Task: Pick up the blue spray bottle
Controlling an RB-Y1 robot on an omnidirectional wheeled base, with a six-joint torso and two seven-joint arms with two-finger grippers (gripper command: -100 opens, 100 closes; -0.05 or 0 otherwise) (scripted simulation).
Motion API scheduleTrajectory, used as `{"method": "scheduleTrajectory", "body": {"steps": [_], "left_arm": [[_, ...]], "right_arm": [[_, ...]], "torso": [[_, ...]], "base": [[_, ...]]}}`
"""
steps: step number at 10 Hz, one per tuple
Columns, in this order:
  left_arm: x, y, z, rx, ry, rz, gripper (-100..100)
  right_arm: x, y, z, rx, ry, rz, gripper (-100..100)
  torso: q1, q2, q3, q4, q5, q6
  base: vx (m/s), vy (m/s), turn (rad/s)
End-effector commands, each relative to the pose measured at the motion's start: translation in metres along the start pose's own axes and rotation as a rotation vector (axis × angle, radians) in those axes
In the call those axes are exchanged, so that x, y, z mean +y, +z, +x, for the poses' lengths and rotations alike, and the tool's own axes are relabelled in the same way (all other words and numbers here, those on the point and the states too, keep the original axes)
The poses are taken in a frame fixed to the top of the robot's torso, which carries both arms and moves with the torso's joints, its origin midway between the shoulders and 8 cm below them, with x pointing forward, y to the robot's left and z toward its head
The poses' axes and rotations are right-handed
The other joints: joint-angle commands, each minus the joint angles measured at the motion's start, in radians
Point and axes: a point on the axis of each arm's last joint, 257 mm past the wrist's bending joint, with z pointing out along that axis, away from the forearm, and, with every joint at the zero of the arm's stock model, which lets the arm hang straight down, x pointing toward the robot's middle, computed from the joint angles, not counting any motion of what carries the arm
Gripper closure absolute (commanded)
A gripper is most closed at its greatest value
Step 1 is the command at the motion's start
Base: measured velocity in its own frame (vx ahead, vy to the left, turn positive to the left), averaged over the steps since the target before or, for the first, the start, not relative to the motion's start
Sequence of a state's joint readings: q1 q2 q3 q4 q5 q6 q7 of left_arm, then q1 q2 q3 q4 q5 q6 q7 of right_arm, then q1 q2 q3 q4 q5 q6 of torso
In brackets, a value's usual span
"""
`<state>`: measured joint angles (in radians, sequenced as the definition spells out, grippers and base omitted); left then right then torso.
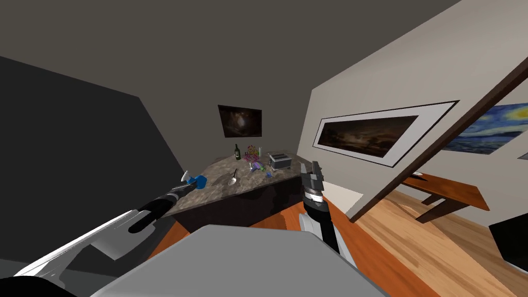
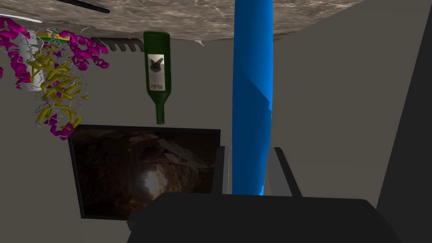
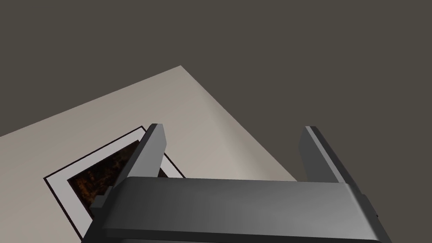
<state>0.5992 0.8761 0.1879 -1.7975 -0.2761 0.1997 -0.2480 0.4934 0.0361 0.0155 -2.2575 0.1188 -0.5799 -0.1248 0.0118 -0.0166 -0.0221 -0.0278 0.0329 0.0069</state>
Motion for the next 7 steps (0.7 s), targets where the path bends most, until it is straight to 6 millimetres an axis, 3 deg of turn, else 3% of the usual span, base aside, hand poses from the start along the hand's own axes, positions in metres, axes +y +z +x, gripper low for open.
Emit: {"method": "scheduleTrajectory", "body": {"steps": [1, 3, 5, 6, 7], "left_arm": [[0.003, -0.01, -0.02, -0.024, 0.013, 0.004, 100], [-0.006, -0.024, -0.01, -0.002, 0.021, 0.026, 100], [-0.021, -0.038, -0.004, 0.016, 0.026, 0.057, 100], [-0.016, -0.035, -0.006, 0.012, 0.025, 0.045, 100], [-0.017, -0.035, -0.006, 0.012, 0.025, 0.049, 0]], "right_arm": [[0.0, 0.0, 0.0, 0.0, 0.0, 0.0, 0], [0.0, 0.0, 0.0, 0.0, 0.0, 0.0, 0], [0.0, 0.0, 0.0, 0.0, 0.0, 0.0, 0], [0.0, 0.0, 0.0, 0.0, 0.0, 0.0, 0], [0.0, 0.0, 0.0, 0.0, 0.0, 0.0, 0]], "torso": [[0.0, 0.0, 0.0, 0.0, 0.0, 0.0], [-0.004, -0.008, -0.005, -0.001, -0.001, 0.0], [-0.001, -0.002, -0.002, -0.001, 0.0, 0.001], [0.0, 0.0, 0.0, 0.0, 0.0, 0.0], [0.001, 0.001, 0.001, 0.001, 0.0, 0.0]], "base": [[0.124, -0.045, 0.154], [0.129, -0.044, 0.065], [0.003, 0.008, -0.022], [-0.007, 0.003, 0.0], [0.0, 0.0, 0.0]]}}
